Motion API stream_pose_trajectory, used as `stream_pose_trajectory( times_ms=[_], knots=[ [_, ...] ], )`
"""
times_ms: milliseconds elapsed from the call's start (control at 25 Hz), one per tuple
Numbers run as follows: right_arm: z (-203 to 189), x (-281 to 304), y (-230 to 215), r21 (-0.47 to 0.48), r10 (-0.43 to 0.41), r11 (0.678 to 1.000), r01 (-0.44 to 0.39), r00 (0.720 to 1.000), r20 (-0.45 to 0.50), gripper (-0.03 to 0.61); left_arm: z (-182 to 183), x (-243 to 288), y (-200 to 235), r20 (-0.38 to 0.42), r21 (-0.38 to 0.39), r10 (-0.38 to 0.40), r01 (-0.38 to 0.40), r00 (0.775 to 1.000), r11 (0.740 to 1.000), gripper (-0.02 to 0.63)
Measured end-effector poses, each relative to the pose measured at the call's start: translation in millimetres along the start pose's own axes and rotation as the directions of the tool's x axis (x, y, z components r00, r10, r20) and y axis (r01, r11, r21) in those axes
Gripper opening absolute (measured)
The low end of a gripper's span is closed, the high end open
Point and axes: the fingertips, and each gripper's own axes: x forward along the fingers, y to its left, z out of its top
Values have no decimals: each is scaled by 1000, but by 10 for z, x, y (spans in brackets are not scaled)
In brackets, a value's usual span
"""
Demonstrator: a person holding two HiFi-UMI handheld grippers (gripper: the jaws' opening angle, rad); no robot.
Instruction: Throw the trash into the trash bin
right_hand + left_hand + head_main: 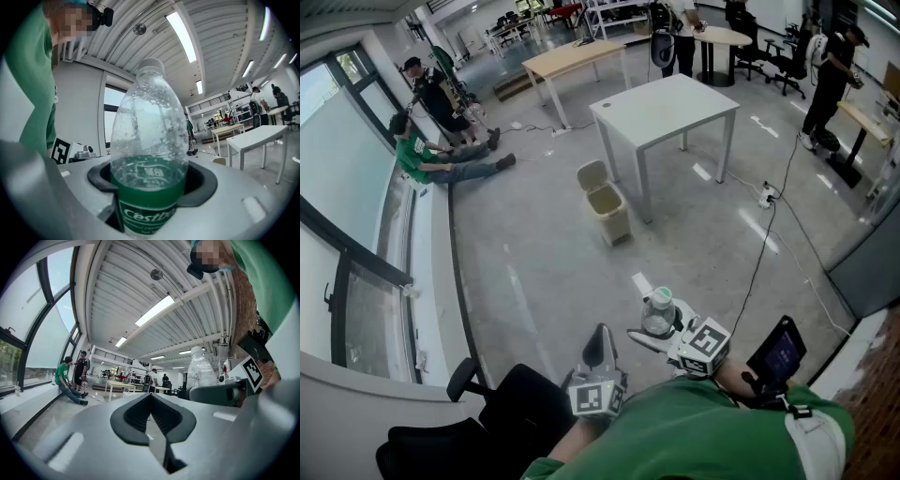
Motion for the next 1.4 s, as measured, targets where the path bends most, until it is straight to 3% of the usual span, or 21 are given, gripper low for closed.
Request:
stream_pose_trajectory(
  times_ms=[880, 1400],
  knots=[
    [19, -27, -60, 8, -6, 1000, 5, 1000, 25, 325, -105, 10, -22, -15, -3, 11, -11, 1000, 1000, 6],
    [102, -109, -604, 26, 18, 999, -19, 999, 45, 325, -185, 447, -247, -28, 20, 43, -43, 999, 999, 6]
  ],
)
